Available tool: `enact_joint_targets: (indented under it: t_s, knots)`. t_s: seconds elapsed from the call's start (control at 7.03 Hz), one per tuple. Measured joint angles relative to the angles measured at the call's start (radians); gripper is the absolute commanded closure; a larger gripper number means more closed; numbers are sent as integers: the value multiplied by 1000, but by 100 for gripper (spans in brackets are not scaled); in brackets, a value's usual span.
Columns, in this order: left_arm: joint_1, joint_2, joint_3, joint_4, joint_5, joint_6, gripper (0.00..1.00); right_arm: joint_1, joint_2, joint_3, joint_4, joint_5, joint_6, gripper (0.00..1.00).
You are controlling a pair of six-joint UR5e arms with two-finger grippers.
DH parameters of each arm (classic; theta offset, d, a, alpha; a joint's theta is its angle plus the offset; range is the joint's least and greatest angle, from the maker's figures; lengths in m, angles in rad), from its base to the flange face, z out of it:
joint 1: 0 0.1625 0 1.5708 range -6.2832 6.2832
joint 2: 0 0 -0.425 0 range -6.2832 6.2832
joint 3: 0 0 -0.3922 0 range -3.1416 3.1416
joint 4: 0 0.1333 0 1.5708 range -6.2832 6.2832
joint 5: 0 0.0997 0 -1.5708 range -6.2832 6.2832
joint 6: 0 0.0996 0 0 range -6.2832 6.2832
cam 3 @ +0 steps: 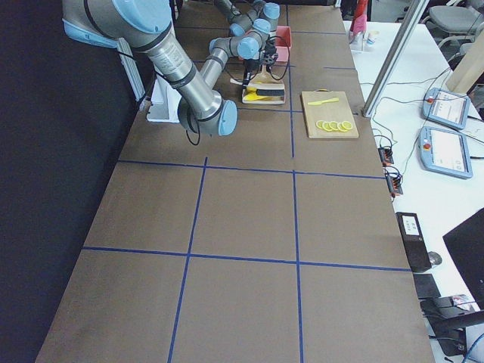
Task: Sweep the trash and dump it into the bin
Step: 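Sweep the corn cob into the dustpan with the right-held brush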
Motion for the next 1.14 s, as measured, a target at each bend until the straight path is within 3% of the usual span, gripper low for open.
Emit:
enact_joint_targets:
  t_s: [0.71,1.14]
  knots:
    - [3,3,3,-62,-15,0,100,29,-41,57,-3,19,-2,100]
    - [3,13,17,-168,-121,-46,100,43,-40,82,-43,19,-6,100]
